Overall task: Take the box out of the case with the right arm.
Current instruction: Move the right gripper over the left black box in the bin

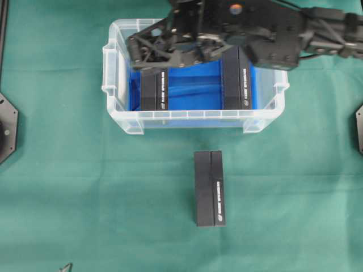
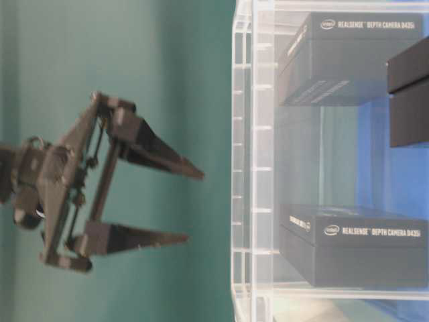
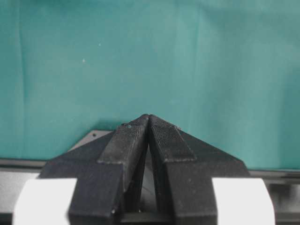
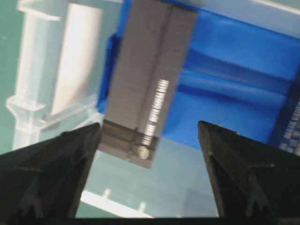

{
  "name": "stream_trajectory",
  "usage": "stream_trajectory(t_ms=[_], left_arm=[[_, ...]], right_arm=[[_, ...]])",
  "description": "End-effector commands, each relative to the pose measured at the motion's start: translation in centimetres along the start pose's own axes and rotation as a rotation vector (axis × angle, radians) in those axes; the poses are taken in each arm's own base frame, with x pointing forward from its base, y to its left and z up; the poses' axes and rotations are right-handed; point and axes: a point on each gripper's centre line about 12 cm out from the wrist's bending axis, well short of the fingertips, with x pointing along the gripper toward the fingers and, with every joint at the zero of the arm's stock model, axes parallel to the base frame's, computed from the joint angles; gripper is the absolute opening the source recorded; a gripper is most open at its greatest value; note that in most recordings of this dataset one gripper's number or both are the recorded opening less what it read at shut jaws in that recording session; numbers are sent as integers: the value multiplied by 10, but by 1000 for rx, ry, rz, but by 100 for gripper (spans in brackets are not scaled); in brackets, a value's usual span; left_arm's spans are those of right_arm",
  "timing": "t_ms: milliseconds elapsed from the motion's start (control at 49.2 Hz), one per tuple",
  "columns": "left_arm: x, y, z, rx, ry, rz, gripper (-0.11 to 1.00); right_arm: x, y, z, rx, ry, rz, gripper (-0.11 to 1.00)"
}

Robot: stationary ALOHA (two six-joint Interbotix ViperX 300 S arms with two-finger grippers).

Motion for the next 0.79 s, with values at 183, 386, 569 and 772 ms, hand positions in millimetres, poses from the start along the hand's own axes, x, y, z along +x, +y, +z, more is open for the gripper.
stream_trajectory(t_ms=[183, 386, 569, 772], left_arm=[[-4, 0, 2, -3, -20, -2, 2], [-5, 0, 2, -3, -23, -2, 2], [-5, 0, 2, -3, -23, -2, 2], [-5, 0, 2, -2, -23, -3, 2]], right_arm=[[-9, 14, 2, 6, -1, 58, 87], [-6, 16, 3, 12, -4, 69, 91], [-2, 16, 2, 24, -2, 65, 93], [1, 19, 2, 28, -3, 87, 93]])
